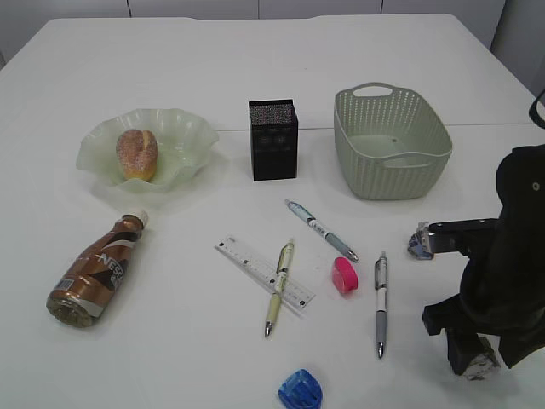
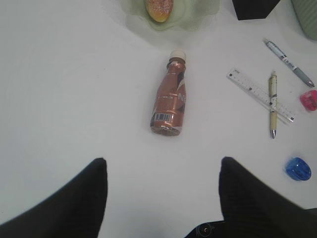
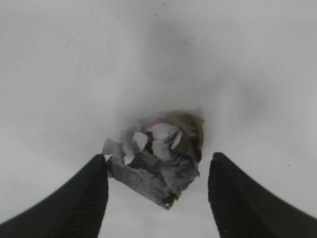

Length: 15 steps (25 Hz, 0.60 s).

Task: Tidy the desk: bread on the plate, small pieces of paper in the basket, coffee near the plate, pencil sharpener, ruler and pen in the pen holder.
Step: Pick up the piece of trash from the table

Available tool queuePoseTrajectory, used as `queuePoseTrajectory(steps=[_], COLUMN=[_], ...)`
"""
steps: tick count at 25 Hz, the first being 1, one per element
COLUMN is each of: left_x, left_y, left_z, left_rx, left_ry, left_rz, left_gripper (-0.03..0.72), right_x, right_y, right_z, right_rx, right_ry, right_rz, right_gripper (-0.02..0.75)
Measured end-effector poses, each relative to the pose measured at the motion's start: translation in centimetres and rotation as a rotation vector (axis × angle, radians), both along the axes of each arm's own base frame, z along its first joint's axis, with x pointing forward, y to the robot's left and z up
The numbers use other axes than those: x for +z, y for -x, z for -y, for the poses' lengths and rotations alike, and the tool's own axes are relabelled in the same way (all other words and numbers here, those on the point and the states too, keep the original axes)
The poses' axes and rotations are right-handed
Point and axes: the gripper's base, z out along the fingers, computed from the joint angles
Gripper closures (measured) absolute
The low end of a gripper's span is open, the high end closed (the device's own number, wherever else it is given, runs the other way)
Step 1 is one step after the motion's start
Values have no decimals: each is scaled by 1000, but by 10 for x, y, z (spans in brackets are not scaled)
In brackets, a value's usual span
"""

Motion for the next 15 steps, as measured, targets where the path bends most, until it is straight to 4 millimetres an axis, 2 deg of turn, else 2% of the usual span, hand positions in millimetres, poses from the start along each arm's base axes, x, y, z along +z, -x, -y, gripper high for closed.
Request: queuePoseTrajectory(steps=[11,15], left_x=[0,0], left_y=[0,0], left_z=[0,0], left_rx=[0,0], left_ry=[0,0], left_rz=[0,0], left_gripper=[182,182], right_x=[0,0], right_y=[0,0], right_z=[0,0], right_rx=[-4,-4], right_ry=[-4,-4], right_rz=[-1,0], right_gripper=[243,326])
